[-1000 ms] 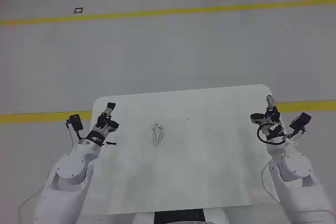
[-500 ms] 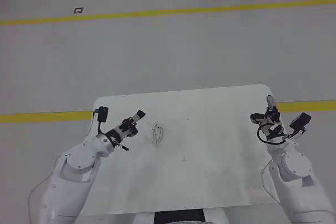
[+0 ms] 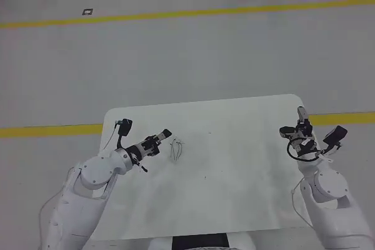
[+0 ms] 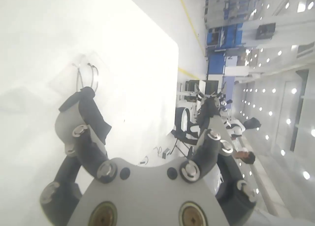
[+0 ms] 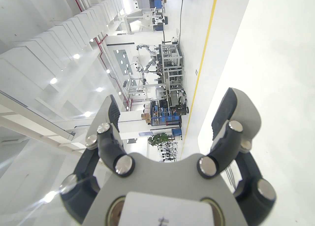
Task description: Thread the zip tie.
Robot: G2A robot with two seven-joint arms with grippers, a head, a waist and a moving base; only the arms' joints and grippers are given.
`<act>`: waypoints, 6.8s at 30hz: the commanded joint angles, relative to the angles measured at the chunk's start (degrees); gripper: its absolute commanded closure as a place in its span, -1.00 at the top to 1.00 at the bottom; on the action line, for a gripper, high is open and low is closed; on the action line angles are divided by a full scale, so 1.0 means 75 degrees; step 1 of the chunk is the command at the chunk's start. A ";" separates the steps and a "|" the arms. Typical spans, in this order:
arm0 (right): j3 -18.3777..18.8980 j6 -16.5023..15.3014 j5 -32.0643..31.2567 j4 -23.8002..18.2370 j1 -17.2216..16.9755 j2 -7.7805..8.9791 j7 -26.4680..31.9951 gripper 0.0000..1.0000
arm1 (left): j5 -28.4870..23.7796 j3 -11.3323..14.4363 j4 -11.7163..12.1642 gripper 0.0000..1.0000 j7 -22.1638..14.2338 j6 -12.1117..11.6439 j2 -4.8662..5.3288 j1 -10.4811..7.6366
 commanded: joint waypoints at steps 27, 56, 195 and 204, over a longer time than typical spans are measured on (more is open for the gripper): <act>0.0000 0.0000 0.0000 0.0000 0.0000 0.0000 0.0000 1.00 | 0.4098 0.2272 0.1070 1.00 -0.3283 0.0869 -0.0150 -0.2867; 0.0000 0.0000 0.0000 0.0000 0.0000 0.0000 0.0000 1.00 | 0.5103 0.3666 0.2402 1.00 -0.4834 0.0869 -0.0987 -0.4493; 0.0000 0.0000 0.0000 0.0000 0.0000 0.0000 0.0000 1.00 | 0.4296 0.5977 0.7513 -0.66 -0.3890 0.0486 -0.2630 -0.6403; 0.0000 0.0000 0.0000 0.0000 0.0000 0.0000 0.0000 1.00 | 0.4118 0.6077 0.7776 -0.66 -0.3794 0.0412 -0.2715 -0.6488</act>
